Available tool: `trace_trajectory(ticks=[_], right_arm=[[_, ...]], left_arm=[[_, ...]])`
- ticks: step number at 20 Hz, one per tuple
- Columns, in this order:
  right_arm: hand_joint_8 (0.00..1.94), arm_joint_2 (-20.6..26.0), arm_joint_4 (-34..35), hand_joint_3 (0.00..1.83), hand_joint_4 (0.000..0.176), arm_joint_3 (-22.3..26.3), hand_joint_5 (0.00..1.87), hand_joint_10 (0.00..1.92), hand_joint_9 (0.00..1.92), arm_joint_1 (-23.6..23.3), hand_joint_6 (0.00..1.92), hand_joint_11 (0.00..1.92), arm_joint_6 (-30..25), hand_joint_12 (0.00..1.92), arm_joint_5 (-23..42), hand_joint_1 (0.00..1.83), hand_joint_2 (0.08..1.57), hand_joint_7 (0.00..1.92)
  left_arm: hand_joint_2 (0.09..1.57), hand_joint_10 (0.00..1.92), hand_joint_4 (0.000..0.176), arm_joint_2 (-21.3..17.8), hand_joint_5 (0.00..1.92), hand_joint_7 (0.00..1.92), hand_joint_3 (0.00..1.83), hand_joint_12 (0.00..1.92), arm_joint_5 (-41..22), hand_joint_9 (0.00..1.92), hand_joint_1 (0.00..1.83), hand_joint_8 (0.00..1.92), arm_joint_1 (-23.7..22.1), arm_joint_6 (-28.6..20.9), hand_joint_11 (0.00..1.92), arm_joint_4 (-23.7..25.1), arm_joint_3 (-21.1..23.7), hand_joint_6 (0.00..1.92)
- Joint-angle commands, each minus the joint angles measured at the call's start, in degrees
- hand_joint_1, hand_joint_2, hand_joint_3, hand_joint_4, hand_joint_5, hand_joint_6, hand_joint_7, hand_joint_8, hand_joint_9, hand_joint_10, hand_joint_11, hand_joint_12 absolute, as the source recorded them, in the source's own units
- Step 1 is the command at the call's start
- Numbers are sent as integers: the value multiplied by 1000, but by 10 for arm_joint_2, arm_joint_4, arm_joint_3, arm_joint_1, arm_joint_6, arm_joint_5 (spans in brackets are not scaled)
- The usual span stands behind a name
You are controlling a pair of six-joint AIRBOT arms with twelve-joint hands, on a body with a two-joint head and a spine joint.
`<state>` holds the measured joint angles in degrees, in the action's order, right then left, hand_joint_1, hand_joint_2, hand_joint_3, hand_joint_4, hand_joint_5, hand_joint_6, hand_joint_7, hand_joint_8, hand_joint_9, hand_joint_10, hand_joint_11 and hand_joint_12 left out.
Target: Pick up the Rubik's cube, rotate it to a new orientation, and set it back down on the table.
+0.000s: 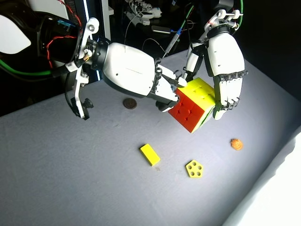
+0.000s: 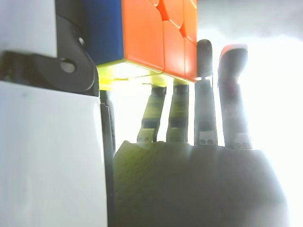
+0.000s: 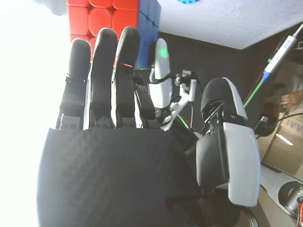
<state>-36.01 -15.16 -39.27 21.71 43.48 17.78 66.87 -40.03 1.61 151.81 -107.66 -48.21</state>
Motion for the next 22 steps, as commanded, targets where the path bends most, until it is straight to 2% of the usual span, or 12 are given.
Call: trace_trajectory(ticks=[1,5,7,8,9,12,16,19,22], right_arm=[[942,2,7,3,0,1,53,1474,255,-1,2,0,2,1768,56,187,1192,367],[937,-2,7,0,0,1,72,1457,274,7,4,0,8,1750,41,230,1178,395],[928,-5,7,0,0,1,67,1461,264,7,2,0,8,1742,24,222,1182,389],[929,-6,7,1,0,1,47,1468,257,8,1,0,8,1714,23,203,1185,384],[927,-6,7,0,0,1,62,1464,270,9,7,0,8,1697,23,215,1179,392],[926,-9,7,1,0,1,58,1444,282,18,3,0,8,1754,19,217,1182,390],[952,-12,9,1,0,1,61,1475,245,19,5,0,9,1753,19,185,1186,373],[937,-17,13,1,0,-3,74,1441,273,15,9,0,9,1759,19,196,1186,392],[955,-39,24,2,0,-14,92,1472,260,11,10,0,9,1788,-4,187,1193,370]], left_arm=[[1369,1921,0,-5,574,523,7,1921,13,475,1071,1850,-9,-3,432,38,0,1555],[1366,1921,0,-5,576,528,5,1921,13,465,1067,1825,-8,-3,404,38,0,1565],[1376,1921,10,-5,553,517,9,1921,12,461,1049,1812,-9,-3,415,38,-1,1631],[1376,1921,1,-5,552,519,9,1921,12,474,1052,1826,-10,-3,431,38,-1,1619],[1367,1921,0,-5,576,531,4,1921,11,487,1068,1823,-10,-3,431,38,-1,1569],[1355,1921,0,-5,595,549,0,1921,11,485,1074,1782,-10,-3,431,38,-1,1558],[1383,1921,0,-5,554,497,11,1921,9,473,1049,1861,-11,-3,421,38,-1,1613],[1364,1921,0,-5,594,527,2,1921,9,491,1082,1855,-11,-3,438,38,-1,1520],[1385,1921,3,-5,547,498,10,1921,8,463,1042,1844,-12,-3,427,38,-1,1637]])
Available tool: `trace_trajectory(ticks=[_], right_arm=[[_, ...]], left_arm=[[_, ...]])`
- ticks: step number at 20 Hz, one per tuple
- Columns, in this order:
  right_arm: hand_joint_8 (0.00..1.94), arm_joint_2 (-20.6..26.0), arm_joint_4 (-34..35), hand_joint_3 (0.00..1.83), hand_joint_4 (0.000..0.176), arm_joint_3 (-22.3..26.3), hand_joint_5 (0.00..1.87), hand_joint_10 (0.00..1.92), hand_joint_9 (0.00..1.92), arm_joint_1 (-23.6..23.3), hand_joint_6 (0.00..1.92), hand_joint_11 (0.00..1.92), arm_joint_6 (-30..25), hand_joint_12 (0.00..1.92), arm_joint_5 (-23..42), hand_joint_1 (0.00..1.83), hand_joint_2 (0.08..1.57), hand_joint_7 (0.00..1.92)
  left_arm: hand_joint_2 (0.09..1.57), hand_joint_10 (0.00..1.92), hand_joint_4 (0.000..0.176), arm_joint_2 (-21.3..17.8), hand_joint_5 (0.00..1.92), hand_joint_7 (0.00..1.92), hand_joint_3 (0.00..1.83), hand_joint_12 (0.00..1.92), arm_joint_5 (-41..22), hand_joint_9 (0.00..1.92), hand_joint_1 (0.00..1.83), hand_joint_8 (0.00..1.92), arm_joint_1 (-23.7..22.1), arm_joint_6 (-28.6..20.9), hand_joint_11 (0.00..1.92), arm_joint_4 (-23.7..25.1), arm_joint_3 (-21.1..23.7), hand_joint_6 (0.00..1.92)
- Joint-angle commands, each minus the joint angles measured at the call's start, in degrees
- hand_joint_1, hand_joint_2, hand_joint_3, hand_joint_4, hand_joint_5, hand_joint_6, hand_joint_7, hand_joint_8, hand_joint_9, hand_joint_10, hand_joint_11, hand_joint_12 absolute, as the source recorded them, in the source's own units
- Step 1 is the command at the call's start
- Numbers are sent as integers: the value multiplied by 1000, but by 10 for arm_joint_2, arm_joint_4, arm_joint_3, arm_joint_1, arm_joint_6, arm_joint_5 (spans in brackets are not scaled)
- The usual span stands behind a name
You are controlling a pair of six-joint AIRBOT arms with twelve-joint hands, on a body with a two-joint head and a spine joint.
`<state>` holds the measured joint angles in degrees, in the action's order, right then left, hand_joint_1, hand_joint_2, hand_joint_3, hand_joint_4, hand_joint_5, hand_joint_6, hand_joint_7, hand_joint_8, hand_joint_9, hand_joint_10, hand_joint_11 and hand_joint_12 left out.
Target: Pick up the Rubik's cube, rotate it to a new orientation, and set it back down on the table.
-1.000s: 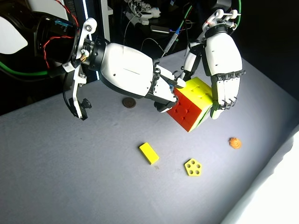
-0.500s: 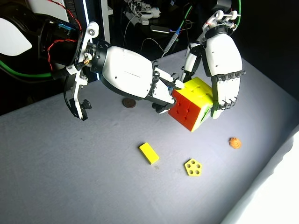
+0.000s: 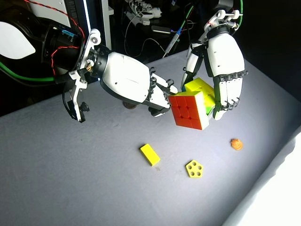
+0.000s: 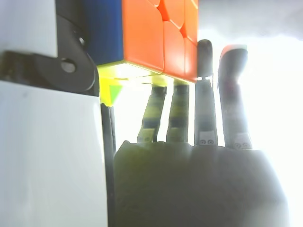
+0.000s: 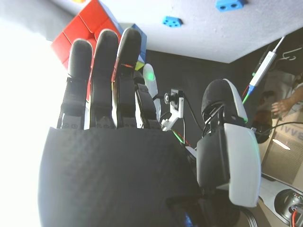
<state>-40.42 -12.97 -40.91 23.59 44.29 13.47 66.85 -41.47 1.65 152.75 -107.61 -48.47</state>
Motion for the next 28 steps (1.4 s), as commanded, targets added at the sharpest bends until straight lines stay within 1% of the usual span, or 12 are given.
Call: trace_trajectory(ticks=[1,5,6,10,11,12,18,20,21,22,24,28], right_arm=[[968,-5,13,2,0,-7,117,1478,278,-11,19,0,1,1794,16,200,1194,387],[963,-23,27,1,0,-33,109,1464,278,-13,12,0,1,1799,7,203,1194,380],[960,-24,27,1,0,-34,106,1462,276,-13,10,0,1,1798,10,203,1195,377],[969,-24,27,0,0,-33,109,1465,251,-14,11,0,1,1806,13,182,1201,364],[973,-24,27,0,0,-33,108,1466,266,-14,10,0,2,1806,14,189,1200,372],[969,-24,27,0,0,-34,94,1465,261,-14,4,0,3,1802,16,192,1203,367],[931,-36,28,0,0,-34,114,1446,286,-14,9,0,8,1798,27,218,1196,404],[926,-40,28,0,0,-34,114,1457,283,-14,8,0,9,1803,26,208,1194,402],[929,-42,28,0,0,-34,109,1461,280,-14,5,0,9,1814,26,195,1198,398],[932,-43,28,1,0,-34,103,1459,269,-14,2,0,9,1813,27,192,1201,389],[958,-45,28,3,0,-34,91,1470,262,-13,1,0,10,1823,26,176,1209,368],[990,-50,29,3,0,-40,95,1498,251,-13,10,0,13,1814,26,171,1210,355]], left_arm=[[1376,1921,6,-5,544,530,6,1921,22,465,1050,1810,-12,-13,421,38,1,1627],[1366,1921,14,-5,565,543,0,1921,21,469,1058,1776,-12,-13,422,39,1,1614],[1358,1921,3,-5,581,558,0,1921,21,473,1071,1772,-12,-13,420,39,1,1573],[1386,1921,21,-5,526,516,9,1921,20,469,1034,1805,-14,-13,424,40,1,1682],[1386,1921,18,-5,526,516,10,1921,20,478,1037,1813,-15,-13,440,40,1,1676],[1381,1921,0,-5,539,524,7,1921,20,486,1050,1828,-15,-13,439,40,1,1629],[1368,1921,2,-5,574,533,1,1921,20,481,1063,1801,-15,-13,423,40,1,1592],[1369,1921,16,-5,573,530,1,1921,19,484,1056,1780,-15,-13,429,40,0,1622],[1362,1921,4,-5,588,538,0,1921,19,483,1067,1785,-15,-13,436,40,0,1580],[1367,1921,10,-5,568,538,0,1921,19,465,1060,1782,-15,-13,424,40,0,1607],[1378,1921,5,-5,556,513,5,1921,19,447,1050,1821,-15,-13,410,40,0,1620],[1382,1921,12,-5,542,516,7,1921,18,476,1044,1815,-15,-13,433,40,1,1648]])
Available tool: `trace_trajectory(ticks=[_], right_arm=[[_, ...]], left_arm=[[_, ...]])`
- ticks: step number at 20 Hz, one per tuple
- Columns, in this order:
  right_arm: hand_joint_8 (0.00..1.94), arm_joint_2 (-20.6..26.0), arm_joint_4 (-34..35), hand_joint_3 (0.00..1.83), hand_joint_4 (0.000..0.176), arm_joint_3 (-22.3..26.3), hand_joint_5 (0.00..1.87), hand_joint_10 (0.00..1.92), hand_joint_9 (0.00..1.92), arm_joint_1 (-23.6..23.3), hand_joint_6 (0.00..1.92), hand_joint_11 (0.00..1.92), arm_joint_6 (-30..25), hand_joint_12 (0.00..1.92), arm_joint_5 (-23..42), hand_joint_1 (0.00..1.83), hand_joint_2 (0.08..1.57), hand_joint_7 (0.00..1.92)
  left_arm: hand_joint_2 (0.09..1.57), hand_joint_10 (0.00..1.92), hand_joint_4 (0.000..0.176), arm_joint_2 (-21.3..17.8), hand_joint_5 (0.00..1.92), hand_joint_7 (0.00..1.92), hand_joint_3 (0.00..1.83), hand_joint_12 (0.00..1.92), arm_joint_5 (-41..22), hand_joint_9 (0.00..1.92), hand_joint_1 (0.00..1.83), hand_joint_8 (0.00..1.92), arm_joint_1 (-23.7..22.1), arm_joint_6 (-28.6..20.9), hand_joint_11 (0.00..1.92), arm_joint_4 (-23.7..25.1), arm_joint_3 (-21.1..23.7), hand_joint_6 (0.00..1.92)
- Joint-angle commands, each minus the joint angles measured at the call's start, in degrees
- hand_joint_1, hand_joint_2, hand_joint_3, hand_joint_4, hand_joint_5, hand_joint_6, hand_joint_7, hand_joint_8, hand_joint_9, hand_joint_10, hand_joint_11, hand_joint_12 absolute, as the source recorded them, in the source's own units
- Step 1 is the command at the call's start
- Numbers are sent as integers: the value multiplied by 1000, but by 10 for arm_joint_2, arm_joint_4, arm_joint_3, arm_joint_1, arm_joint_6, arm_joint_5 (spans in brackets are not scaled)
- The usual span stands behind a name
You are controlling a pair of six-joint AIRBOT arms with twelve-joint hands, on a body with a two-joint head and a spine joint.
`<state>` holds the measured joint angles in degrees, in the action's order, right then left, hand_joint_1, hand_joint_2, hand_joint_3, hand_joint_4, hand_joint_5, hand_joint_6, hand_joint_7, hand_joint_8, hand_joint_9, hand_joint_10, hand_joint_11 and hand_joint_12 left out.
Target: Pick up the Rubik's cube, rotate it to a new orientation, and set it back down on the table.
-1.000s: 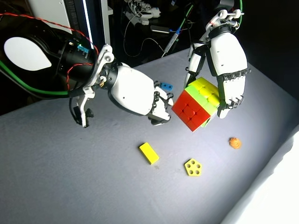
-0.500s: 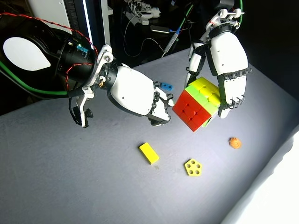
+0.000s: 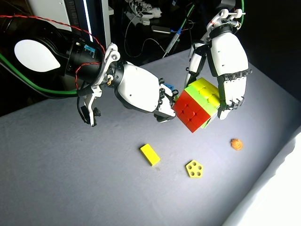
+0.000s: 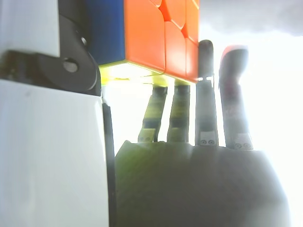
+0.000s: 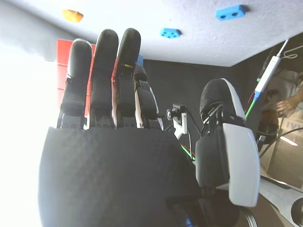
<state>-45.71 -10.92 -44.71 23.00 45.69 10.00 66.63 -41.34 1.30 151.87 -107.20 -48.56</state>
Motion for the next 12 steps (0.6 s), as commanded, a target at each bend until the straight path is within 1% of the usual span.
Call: trace_trajectory(ticks=[1,2,3,4,5,6,9,11,12], right_arm=[[1002,-1,9,1,0,-4,107,1511,257,-6,13,0,0,1860,61,208,1208,356],[1006,-7,9,0,0,-7,113,1514,260,-5,16,0,3,1867,61,213,1203,357],[996,-9,10,0,0,-8,118,1490,275,-5,16,0,3,1851,61,196,1201,369],[991,-11,12,0,0,-8,113,1488,275,-3,13,0,3,1849,61,208,1198,372],[987,-12,12,0,0,-8,121,1492,266,2,16,0,4,1869,61,211,1197,363],[981,-13,12,0,0,-9,116,1483,274,5,12,0,7,1861,61,210,1198,364],[994,-13,12,0,0,-9,106,1493,273,8,7,0,8,1862,63,207,1200,357],[988,-13,12,2,0,-9,93,1494,267,8,1,0,8,1855,63,189,1206,346],[981,-13,13,0,0,-10,116,1489,289,9,9,0,8,1871,63,225,1195,370]], left_arm=[[1381,1921,16,-2,543,519,6,1921,17,482,1045,1802,-12,-4,440,36,2,1656],[1379,1921,18,-2,540,529,5,1921,16,492,1045,1792,-12,-4,460,36,2,1655],[1379,1921,5,-2,540,530,5,1921,15,487,1049,1814,-12,-4,442,36,1,1631],[1375,1921,9,-2,543,539,3,1921,15,478,1050,1797,-12,-4,412,36,1,1629],[1370,1921,8,-2,555,545,0,1921,15,479,1056,1788,-12,-4,423,36,1,1613],[1385,1921,12,-2,529,520,7,1921,15,463,1038,1816,-12,-4,409,36,1,1656],[1364,1921,16,-2,583,538,0,1921,14,470,1061,1766,-12,-4,426,36,1,1608],[1365,1921,13,-2,575,542,0,1921,14,479,1063,1771,-13,-4,423,36,1,1608],[1357,1921,8,-3,592,552,0,1921,14,483,1073,1762,-13,-4,423,36,1,1577]])
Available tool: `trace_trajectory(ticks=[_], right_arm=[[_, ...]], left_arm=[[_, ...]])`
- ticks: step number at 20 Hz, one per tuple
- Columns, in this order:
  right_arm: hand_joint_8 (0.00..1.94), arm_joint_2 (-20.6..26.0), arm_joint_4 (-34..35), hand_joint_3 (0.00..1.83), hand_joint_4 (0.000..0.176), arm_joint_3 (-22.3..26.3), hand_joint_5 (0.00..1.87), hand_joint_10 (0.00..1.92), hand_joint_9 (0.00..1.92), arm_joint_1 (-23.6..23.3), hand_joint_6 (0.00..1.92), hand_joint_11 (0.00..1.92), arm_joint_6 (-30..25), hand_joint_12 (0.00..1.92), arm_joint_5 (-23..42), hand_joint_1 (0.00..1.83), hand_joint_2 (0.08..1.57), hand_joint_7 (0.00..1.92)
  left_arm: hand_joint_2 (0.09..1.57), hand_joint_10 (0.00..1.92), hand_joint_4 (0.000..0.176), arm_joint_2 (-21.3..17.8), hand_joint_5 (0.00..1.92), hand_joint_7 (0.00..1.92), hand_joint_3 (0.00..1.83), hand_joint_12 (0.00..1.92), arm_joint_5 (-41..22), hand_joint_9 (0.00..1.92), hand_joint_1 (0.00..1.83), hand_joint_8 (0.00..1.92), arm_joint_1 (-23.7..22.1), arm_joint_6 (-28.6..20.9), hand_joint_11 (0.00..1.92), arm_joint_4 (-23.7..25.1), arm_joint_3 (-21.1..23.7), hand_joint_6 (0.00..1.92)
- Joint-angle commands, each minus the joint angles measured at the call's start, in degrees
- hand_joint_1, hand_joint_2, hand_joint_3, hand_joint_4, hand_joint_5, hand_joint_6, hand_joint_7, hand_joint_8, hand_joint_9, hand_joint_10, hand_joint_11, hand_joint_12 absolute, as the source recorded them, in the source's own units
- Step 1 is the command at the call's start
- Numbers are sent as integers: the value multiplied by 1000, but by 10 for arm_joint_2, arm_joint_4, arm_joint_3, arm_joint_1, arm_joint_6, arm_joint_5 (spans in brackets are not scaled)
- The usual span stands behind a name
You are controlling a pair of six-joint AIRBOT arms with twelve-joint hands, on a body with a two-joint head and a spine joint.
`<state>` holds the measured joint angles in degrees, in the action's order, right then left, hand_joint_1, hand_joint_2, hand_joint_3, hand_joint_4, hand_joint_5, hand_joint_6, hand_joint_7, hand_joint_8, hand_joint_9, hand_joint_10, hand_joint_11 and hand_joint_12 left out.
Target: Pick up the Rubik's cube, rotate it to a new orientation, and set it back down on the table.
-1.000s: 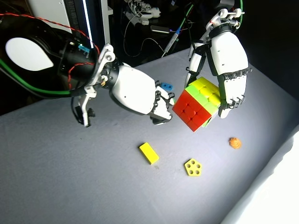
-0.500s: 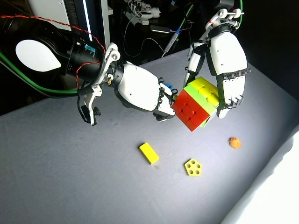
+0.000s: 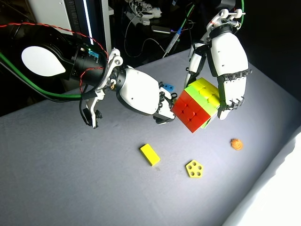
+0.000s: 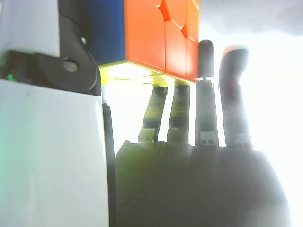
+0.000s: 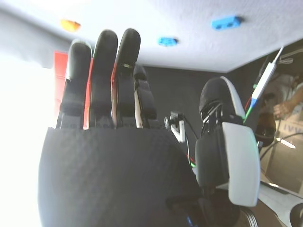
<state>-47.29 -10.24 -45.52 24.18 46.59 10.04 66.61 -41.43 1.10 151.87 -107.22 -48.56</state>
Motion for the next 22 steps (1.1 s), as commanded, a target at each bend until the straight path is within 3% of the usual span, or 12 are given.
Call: trace_trajectory(ticks=[1,3,6,11,12,13,16,18,19,21,22], right_arm=[[977,3,7,1,0,-2,109,1484,287,-3,6,0,-1,1869,62,196,1201,366],[979,3,7,0,0,-1,126,1495,317,0,12,52,-1,1882,60,228,1192,381],[1008,15,7,0,0,2,130,1499,297,0,13,50,-30,1872,41,194,1200,358],[1046,115,7,1,0,65,114,1527,258,-27,4,19,-41,1908,41,158,1206,311],[1049,137,7,1,0,75,105,1527,273,-27,1,25,-47,1909,43,173,1206,323],[1032,155,7,0,0,82,100,1497,282,-26,4,6,-55,1878,44,201,1204,337],[1000,163,7,0,0,77,120,1470,296,-22,12,0,-61,1868,67,227,1202,364],[983,161,15,1,0,71,103,1448,269,-16,4,0,-61,1797,90,168,1206,359],[982,160,21,3,0,71,100,1444,254,-17,2,0,-61,1790,90,149,1212,357],[955,157,21,0,0,71,139,1388,248,-17,17,0,-56,1779,96,157,1199,331],[955,154,21,0,0,71,139,1388,248,-17,17,0,-50,1779,97,157,1199,331]], left_arm=[[1361,1921,13,-2,580,554,0,1921,15,483,1068,1758,-11,-4,417,36,1,1596],[1377,1921,22,-2,551,523,3,1921,13,469,1046,1782,-12,-4,417,36,1,1660],[1365,1921,18,-2,580,537,0,1921,12,477,1061,1765,-13,-4,427,36,1,1618],[1371,1921,14,-2,562,534,1,1921,11,473,1055,1787,-14,-4,418,36,1,1625],[1363,1921,6,-2,575,546,0,1921,11,476,1064,1783,-14,-4,436,36,1,1589],[1369,1921,14,-2,563,538,0,1921,11,469,1055,1781,-13,-4,431,37,2,1618],[1378,1921,22,-2,541,528,4,1921,12,468,1043,1784,-10,-4,435,40,2,1663],[1356,1921,13,-3,585,560,0,1921,15,495,1069,1754,-6,-4,443,43,3,1587],[1365,1921,0,-3,568,550,0,1921,15,485,1067,1790,-4,-4,425,45,3,1587],[1358,1921,18,-3,571,568,0,1921,17,489,1067,1741,2,-10,431,55,3,1607],[1358,1921,18,-3,571,568,0,1921,17,489,1067,1741,6,-14,431,62,3,1607]])
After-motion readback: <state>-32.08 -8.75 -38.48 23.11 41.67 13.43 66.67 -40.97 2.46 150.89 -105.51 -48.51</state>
